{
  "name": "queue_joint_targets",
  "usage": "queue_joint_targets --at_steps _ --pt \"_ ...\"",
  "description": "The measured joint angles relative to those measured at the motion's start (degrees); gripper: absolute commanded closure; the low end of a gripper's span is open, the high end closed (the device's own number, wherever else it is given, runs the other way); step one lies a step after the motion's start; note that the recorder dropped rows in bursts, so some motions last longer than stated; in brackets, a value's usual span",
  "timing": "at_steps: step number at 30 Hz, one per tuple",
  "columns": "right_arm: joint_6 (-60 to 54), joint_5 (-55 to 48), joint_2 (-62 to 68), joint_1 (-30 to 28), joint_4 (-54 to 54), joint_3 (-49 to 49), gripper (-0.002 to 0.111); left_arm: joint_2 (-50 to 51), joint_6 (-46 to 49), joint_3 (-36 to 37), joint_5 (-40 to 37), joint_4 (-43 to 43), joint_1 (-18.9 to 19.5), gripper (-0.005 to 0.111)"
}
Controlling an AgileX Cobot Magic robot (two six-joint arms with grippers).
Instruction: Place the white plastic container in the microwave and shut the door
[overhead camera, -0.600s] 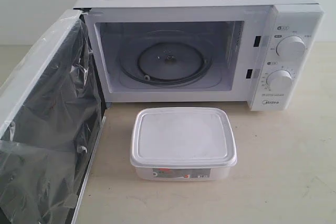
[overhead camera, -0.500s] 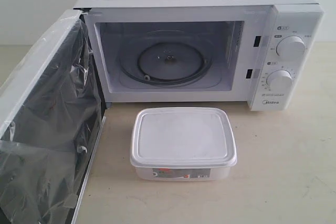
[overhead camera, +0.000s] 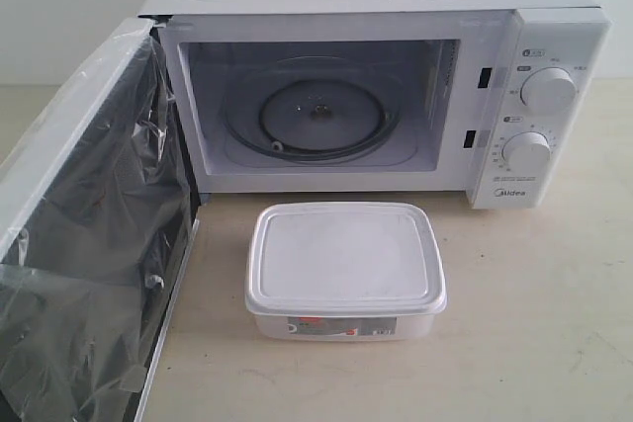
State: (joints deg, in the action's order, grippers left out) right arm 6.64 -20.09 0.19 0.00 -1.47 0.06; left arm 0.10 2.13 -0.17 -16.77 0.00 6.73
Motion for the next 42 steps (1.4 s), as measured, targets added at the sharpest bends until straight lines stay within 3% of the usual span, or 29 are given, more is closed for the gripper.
queue_joint_targets --at_steps 6,12,17,33,42 --pt "2.5 1.2 0.0 0.0 -2.6 0.0 0.108 0.0 0.0 0.0 0.0 0.0 0.0 0.102" --pt "5.7 12.6 0.0 0.0 -18.6 0.0 0.108 0.0 0.0 0.0 0.0 0.0 0.0 0.102" --pt "6.0 17.8 0.0 0.0 -25.4 -1.6 0.108 0.0 0.0 0.0 0.0 0.0 0.0 0.102" --pt "3.9 32.3 -0.2 0.0 -26.5 -10.6 0.108 0.0 0.0 0.0 0.0 0.0 0.0 0.102" --pt "3.8 29.4 1.6 0.0 -24.0 -18.5 0.108 0.0 0.0 0.0 0.0 0.0 0.0 0.102"
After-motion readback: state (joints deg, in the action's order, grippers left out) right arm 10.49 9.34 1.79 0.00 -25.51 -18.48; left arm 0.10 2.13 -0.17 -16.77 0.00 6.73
